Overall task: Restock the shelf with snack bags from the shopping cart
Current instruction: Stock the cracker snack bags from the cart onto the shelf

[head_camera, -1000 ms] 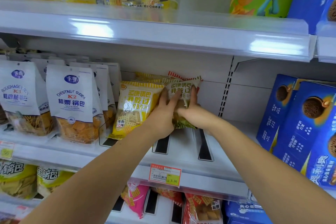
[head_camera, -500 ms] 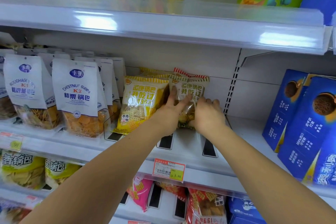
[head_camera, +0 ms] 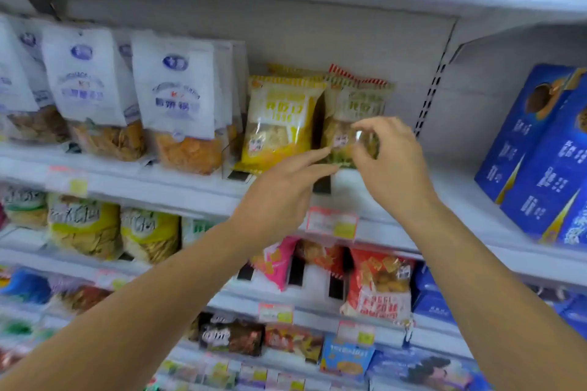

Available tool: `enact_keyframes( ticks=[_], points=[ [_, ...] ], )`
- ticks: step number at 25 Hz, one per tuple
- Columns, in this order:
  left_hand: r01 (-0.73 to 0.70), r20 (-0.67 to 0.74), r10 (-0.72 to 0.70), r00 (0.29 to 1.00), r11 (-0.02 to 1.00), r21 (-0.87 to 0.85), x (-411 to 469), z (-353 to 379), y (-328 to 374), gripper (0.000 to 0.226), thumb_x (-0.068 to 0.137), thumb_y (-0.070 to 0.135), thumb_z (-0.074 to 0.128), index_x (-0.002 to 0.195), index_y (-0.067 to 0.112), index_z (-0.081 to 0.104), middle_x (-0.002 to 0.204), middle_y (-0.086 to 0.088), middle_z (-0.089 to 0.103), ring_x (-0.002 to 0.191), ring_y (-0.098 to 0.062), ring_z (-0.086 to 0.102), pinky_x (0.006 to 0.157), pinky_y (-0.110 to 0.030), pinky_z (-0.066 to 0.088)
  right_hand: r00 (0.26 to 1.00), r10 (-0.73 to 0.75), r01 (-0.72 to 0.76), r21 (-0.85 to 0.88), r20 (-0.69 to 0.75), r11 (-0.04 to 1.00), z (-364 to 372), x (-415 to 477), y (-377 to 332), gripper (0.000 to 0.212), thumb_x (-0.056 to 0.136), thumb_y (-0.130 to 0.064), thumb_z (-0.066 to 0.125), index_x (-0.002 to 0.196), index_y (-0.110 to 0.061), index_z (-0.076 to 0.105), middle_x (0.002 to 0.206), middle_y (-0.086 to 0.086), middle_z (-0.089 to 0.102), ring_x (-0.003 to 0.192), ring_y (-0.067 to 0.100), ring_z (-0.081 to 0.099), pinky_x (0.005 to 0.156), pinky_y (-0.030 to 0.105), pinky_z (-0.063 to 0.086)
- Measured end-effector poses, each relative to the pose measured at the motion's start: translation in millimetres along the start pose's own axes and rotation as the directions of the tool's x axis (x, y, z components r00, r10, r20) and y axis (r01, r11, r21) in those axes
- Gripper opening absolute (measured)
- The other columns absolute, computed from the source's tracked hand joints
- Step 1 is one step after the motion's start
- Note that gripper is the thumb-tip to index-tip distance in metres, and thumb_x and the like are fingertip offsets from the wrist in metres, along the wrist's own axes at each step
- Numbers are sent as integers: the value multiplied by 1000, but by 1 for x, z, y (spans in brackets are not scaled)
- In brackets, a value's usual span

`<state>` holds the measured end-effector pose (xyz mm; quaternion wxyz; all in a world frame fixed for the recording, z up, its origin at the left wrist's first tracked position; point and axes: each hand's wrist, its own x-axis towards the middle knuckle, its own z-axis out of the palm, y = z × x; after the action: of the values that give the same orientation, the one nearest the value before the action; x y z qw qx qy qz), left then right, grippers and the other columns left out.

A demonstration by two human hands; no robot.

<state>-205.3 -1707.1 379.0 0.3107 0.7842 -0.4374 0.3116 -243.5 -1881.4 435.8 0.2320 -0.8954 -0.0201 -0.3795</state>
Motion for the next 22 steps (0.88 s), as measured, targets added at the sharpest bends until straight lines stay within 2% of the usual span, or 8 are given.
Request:
enact_keyframes(
  ticks=[2, 3, 6, 8, 12, 16, 19, 22],
  points=[
    [28, -65, -29, 997, 999, -20, -69, -14, -14, 42, 84, 0, 40, 111, 9, 71, 124, -7, 66, 114, -17, 58, 97, -22, 44, 982, -125, 155, 236, -139, 959, 16, -53, -32, 26, 79, -1, 43, 89, -8, 67, 91, 5, 63, 91, 20, 57, 82, 28, 45],
    [74, -37, -75, 996, 997, -23, -107, -19, -24, 40, 83, -2, 43, 106, 9, 73, 118, -6, 69, 109, -17, 62, 94, -24, 48, 980, -162, 191, 309, -115, 932, 33, -83, -43, 26, 75, 1, 40, 78, -4, 65, 81, 6, 62, 81, 19, 56, 75, 28, 45],
    [302, 145, -297, 944, 953, -18, -231, -31, -51, 35, 83, 0, 45, 98, 10, 74, 109, -4, 72, 102, -16, 64, 85, -25, 52, 969, -124, 22, 428, 212, 904, 118, -184, -56, 25, 71, -2, 39, 65, -6, 63, 69, -1, 57, 69, 17, 54, 65, 31, 43],
    [451, 280, -442, 852, 892, 36, -306, -29, -65, 38, 82, 7, 42, 99, 15, 74, 110, -1, 72, 102, -12, 62, 83, -25, 53, 870, -15, -195, 373, 492, 907, 177, -247, -54, 25, 77, -6, 41, 70, -12, 65, 74, -4, 59, 73, 17, 57, 69, 32, 46],
    [778, 439, -738, 512, 616, 127, -424, -10, -83, 44, 82, 6, 44, 115, 23, 68, 127, 3, 64, 115, -17, 61, 96, -24, 47, 463, 214, -455, 24, 860, 890, 276, -347, -32, 27, 96, -5, 46, 104, -15, 70, 106, -2, 62, 85, 11, 59, 71, 13, 41],
    [968, 522, -848, 90, 198, 154, -508, 23, -85, 43, 90, 1, 53, 128, 21, 62, 131, -2, 59, 114, -25, 62, 93, -24, 46, 125, 311, -409, -237, 942, 881, 354, -429, -15, 35, 97, -11, 46, 130, -16, 58, 135, 8, 57, 114, 28, 58, 83, 27, 44],
    [977, 528, -827, -193, -115, 178, -556, 47, -90, 42, 95, 12, 52, 134, 28, 56, 131, 2, 58, 105, -23, 65, 79, -21, 48, 0, 258, -308, -246, 966, 919, 427, -481, -6, 35, 99, -21, 48, 134, -18, 53, 137, 11, 49, 121, 32, 52, 99, 40, 45],
    [931, 536, -769, -347, -350, 102, -590, 67, -97, 44, 96, 16, 52, 137, 31, 52, 124, 4, 58, 102, -26, 67, 85, -35, 54, -64, 157, -101, -163, 985, 981, 498, -521, 4, 57, 95, -13, 50, 148, -24, 34, 158, 3, 19, 141, 28, 29, 113, 34, 31]
  ],
)
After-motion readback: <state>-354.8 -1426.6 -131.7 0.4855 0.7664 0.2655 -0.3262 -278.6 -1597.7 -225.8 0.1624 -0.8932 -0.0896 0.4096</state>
